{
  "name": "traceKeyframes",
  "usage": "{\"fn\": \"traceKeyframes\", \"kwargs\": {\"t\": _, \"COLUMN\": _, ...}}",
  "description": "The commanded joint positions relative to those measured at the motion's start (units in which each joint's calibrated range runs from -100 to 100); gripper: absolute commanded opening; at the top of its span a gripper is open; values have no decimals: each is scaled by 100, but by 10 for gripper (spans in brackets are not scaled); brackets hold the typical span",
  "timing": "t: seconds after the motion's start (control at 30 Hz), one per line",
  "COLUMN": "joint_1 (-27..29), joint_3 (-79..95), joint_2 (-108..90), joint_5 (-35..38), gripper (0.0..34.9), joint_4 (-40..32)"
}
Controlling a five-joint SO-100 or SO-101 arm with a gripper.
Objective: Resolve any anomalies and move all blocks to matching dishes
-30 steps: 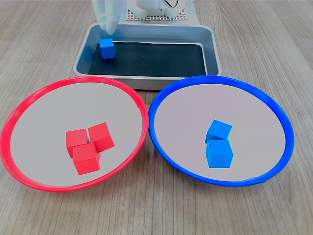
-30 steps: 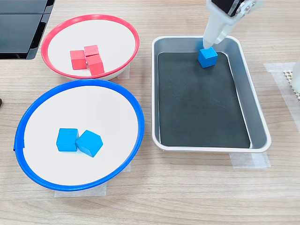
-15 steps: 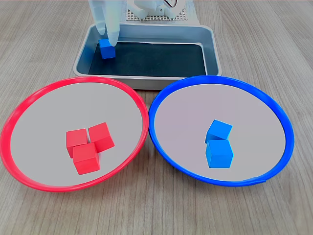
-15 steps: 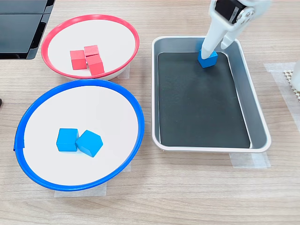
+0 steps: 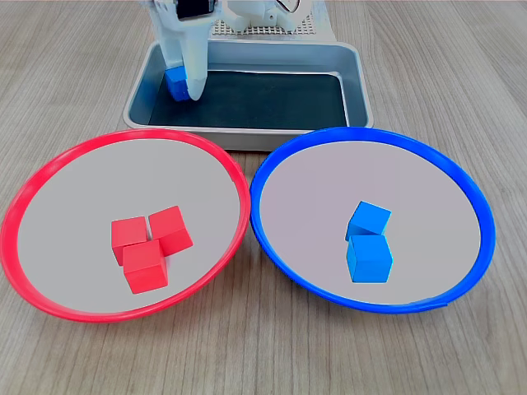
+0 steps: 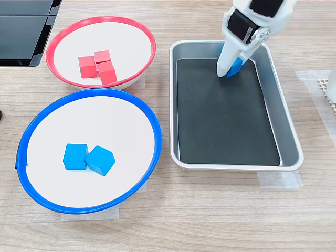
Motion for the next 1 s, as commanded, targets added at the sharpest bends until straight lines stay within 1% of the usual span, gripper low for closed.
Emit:
{"fn": "traceKeyframes", "kwargs": {"t": 0.0, "joint_1": -47, "joint_3": -4, "joint_2": 3, "joint_5": -39, "gripper": 95, "joint_4": -75}}
{"fn": "traceKeyframes", "kwargs": {"t": 0.03, "joint_1": -85, "joint_3": -31, "joint_2": 12, "joint_5": -54, "gripper": 69, "joint_4": -51}}
{"fn": "traceKeyframes", "kwargs": {"t": 0.07, "joint_1": -122, "joint_3": -86, "joint_2": 20, "joint_5": -73, "gripper": 25, "joint_4": -9}}
{"fn": "traceKeyframes", "kwargs": {"t": 0.13, "joint_1": -235, "joint_3": -195, "joint_2": 37, "joint_5": -142, "gripper": 8, "joint_4": 7}}
{"fn": "traceKeyframes", "kwargs": {"t": 0.17, "joint_1": -376, "joint_3": -332, "joint_2": 55, "joint_5": -215, "gripper": 4, "joint_4": 49}}
{"fn": "traceKeyframes", "kwargs": {"t": 0.2, "joint_1": -480, "joint_3": -459, "joint_2": 80, "joint_5": -283, "gripper": 3, "joint_4": 98}}
{"fn": "traceKeyframes", "kwargs": {"t": 0.27, "joint_1": -904, "joint_3": -969, "joint_2": 208, "joint_5": -552, "gripper": 3, "joint_4": 238}}
{"fn": "traceKeyframes", "kwargs": {"t": 0.33, "joint_1": -1496, "joint_3": -1788, "joint_2": 421, "joint_5": -899, "gripper": 3, "joint_4": 494}}
{"fn": "traceKeyframes", "kwargs": {"t": 0.4, "joint_1": -2118, "joint_3": -2880, "joint_2": 771, "joint_5": -1265, "gripper": 3, "joint_4": 816}}
{"fn": "traceKeyframes", "kwargs": {"t": 0.47, "joint_1": -2701, "joint_3": -4027, "joint_2": 1231, "joint_5": -1617, "gripper": 3, "joint_4": 981}}
{"fn": "traceKeyframes", "kwargs": {"t": 0.57, "joint_1": -3454, "joint_3": -5493, "joint_2": 2067, "joint_5": -2042, "gripper": 2, "joint_4": 890}}
{"fn": "traceKeyframes", "kwargs": {"t": 0.63, "joint_1": -3765, "joint_3": -6030, "joint_2": 2553, "joint_5": -2173, "gripper": 2, "joint_4": 709}}
{"fn": "traceKeyframes", "kwargs": {"t": 0.7, "joint_1": -3962, "joint_3": -6303, "joint_2": 2963, "joint_5": -2212, "gripper": 2, "joint_4": 470}}
{"fn": "traceKeyframes", "kwargs": {"t": 0.77, "joint_1": -4028, "joint_3": -6331, "joint_2": 3227, "joint_5": -2212, "gripper": 2, "joint_4": 205}}
{"fn": "traceKeyframes", "kwargs": {"t": 0.9, "joint_1": -3896, "joint_3": -5994, "joint_2": 3475, "joint_5": -2115, "gripper": 4, "joint_4": -306}}
{"fn": "traceKeyframes", "kwargs": {"t": 0.93, "joint_1": -3840, "joint_3": -5866, "joint_2": 3509, "joint_5": -2076, "gripper": 15, "joint_4": -447}}
{"fn": "traceKeyframes", "kwargs": {"t": 0.97, "joint_1": -3793, "joint_3": -5766, "joint_2": 3534, "joint_5": -2042, "gripper": 37, "joint_4": -554}}
